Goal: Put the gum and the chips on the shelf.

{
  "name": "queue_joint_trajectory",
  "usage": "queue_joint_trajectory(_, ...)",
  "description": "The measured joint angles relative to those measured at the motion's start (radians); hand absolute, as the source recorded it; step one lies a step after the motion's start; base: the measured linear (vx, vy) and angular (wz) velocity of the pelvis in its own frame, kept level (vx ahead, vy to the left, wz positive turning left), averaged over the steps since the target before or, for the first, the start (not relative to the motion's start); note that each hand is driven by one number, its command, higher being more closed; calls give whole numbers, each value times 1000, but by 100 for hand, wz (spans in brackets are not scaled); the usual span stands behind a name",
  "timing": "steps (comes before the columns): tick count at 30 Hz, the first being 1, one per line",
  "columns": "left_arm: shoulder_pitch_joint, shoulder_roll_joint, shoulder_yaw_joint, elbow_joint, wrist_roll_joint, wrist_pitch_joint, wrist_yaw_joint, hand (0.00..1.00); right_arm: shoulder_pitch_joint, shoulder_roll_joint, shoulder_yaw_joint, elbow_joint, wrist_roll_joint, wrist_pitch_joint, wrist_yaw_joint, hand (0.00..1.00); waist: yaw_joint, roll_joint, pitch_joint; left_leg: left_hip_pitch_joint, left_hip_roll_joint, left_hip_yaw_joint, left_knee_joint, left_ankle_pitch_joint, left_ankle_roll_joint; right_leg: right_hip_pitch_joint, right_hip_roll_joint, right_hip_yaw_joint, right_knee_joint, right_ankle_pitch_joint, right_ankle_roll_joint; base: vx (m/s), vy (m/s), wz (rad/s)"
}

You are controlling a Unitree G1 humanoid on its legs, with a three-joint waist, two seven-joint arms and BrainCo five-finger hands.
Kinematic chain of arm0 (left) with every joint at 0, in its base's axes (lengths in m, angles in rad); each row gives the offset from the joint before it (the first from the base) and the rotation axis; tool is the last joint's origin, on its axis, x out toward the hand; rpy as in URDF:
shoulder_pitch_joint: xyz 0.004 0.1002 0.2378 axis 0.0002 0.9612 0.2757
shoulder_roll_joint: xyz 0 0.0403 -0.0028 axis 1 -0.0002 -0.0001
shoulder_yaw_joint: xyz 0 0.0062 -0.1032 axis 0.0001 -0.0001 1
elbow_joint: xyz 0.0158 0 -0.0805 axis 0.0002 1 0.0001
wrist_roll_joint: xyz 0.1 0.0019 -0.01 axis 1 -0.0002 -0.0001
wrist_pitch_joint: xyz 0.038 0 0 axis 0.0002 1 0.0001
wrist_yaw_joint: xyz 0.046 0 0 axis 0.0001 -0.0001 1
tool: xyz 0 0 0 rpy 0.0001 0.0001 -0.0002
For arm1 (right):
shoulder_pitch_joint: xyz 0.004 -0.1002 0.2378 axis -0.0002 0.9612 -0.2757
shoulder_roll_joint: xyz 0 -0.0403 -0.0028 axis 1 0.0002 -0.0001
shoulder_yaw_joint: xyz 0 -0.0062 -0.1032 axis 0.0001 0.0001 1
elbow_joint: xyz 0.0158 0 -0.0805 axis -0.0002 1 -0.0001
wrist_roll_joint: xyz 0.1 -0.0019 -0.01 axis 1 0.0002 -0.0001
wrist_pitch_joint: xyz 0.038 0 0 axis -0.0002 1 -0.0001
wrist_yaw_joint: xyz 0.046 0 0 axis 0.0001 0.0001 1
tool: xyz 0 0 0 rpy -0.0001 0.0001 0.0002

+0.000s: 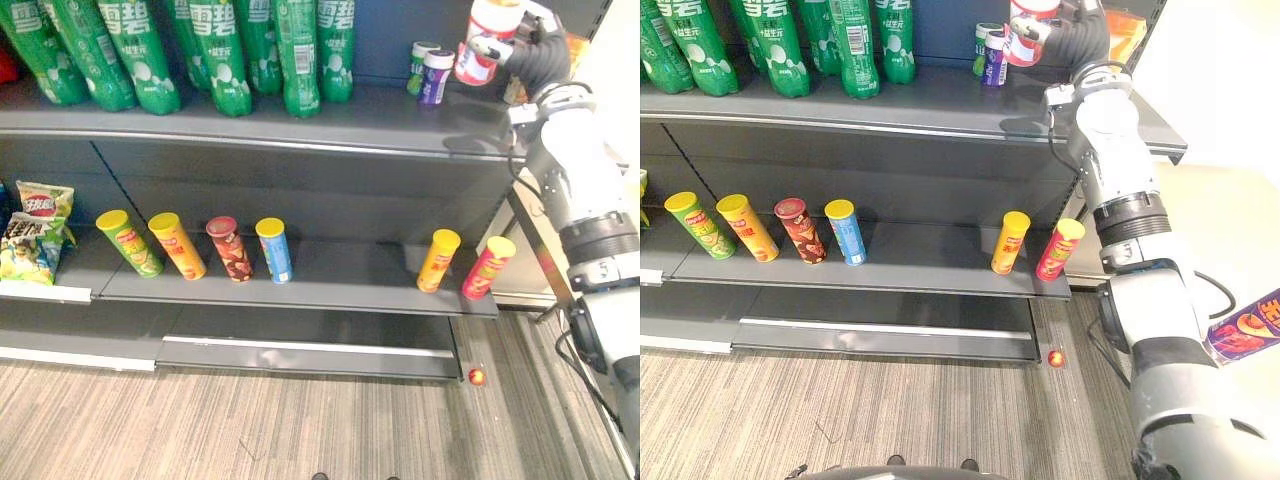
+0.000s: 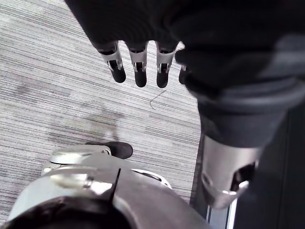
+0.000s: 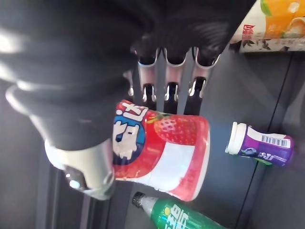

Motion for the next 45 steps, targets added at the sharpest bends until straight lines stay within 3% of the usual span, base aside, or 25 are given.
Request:
queue_joint_trajectory(12,-21,2,0,-1,0,5,1,0,-18,103,-114,43,-76,9,-3,100,1,-3,32,-7,10,5,0,9,-10,-4,10,-1,-6,2,-3,1,-2,0)
queue_joint_trajectory(22,-30,6,0,-5,0,5,2,0,-1,149,-118,43,-78,30,-2,100,1,-13,47,-9,10,4,1,9,-10,-3,11,2,-13,6,-8,15,0,0)
queue_joint_trajectory(28,-29,9,-23,-42,0,5,5,0,69,188,-127,47,-80,32,-2,100,5,-13,93,4,4,11,-1,10,-11,1,3,0,1,5,-6,0,0,0)
queue_joint_trajectory(45,-37,17,-30,-50,0,4,9,0,73,188,-245,77,-154,-7,-35,100,23,-29,110,-4,-11,3,-2,11,-9,3,-11,-14,-4,1,0,3,3,2)
